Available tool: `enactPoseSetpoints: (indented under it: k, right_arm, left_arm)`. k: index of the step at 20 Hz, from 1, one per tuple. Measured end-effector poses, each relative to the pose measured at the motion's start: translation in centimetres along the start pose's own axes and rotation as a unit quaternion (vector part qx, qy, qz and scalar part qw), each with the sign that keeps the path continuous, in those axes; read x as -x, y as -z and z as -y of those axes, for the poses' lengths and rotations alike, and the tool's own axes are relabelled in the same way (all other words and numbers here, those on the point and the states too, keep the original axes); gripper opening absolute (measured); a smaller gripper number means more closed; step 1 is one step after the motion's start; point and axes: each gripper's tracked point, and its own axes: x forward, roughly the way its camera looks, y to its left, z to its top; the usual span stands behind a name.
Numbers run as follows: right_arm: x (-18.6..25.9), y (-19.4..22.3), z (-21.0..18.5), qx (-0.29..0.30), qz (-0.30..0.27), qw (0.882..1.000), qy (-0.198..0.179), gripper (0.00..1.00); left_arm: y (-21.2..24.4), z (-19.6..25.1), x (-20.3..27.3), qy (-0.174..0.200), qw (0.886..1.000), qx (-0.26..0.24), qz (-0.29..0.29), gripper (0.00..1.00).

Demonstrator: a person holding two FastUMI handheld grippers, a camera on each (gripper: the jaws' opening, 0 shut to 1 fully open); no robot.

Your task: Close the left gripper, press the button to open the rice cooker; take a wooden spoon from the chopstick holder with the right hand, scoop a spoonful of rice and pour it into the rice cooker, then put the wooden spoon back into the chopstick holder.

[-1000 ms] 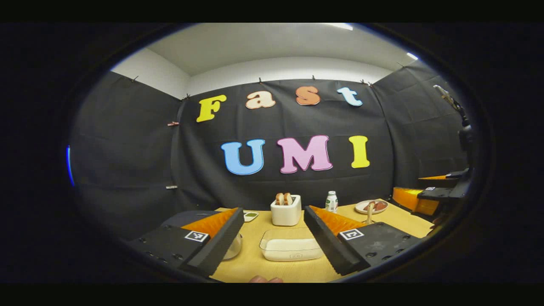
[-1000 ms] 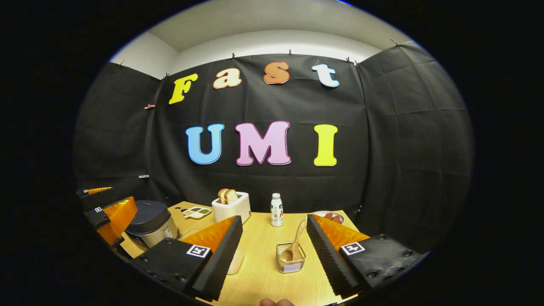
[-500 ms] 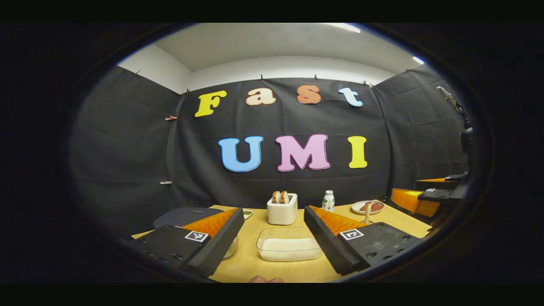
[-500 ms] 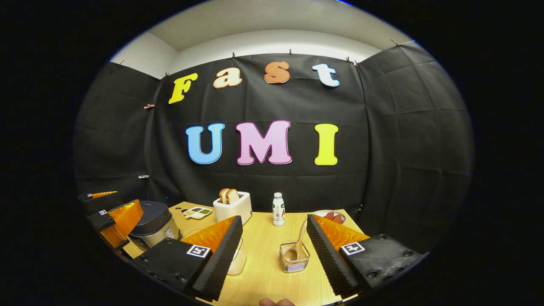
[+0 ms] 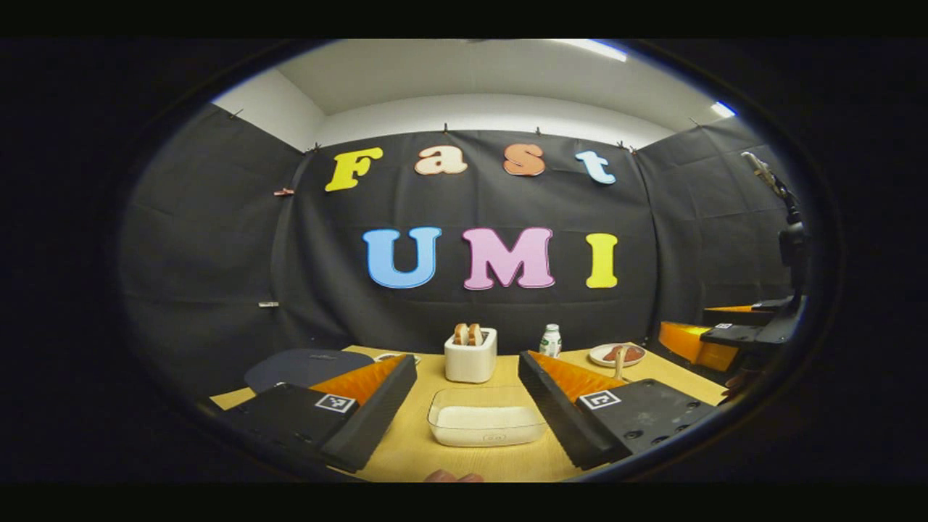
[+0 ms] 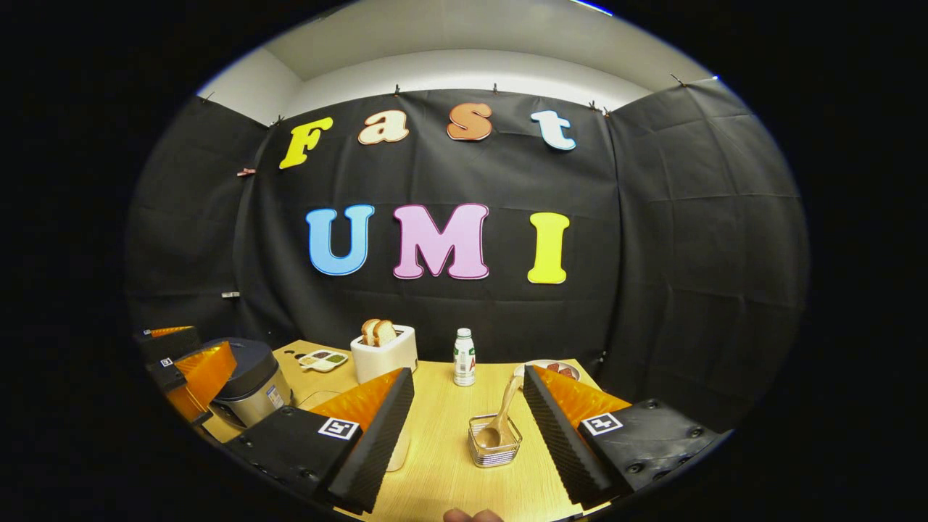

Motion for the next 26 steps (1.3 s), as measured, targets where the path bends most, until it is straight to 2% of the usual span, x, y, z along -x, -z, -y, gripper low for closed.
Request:
enactPoseSetpoints:
  k: [18, 22, 26]
  right_arm:
    - [-1.7, 1.2, -1.3, 0.02, -0.016, 1.0, 0.018, 0.95]
    - [-1.9, 1.0, -2.0, 0.021, -0.013, 1.0, 0.017, 0.95]
    - [-1.8, 1.6, -3.6, 0.018, -0.016, 1.0, 0.006, 0.95]
  left_arm:
    - [1.3, -2.4, -1.6, 0.019, 1.0, 0.013, -0.012, 0.96]
    - [1.8, -5.3, -1.1, -0.004, 1.0, 0.005, -0.018, 0.96]
    - [2.3, -9.8, -0.7, -0.047, 0.999, 0.006, -0.023, 0.94]
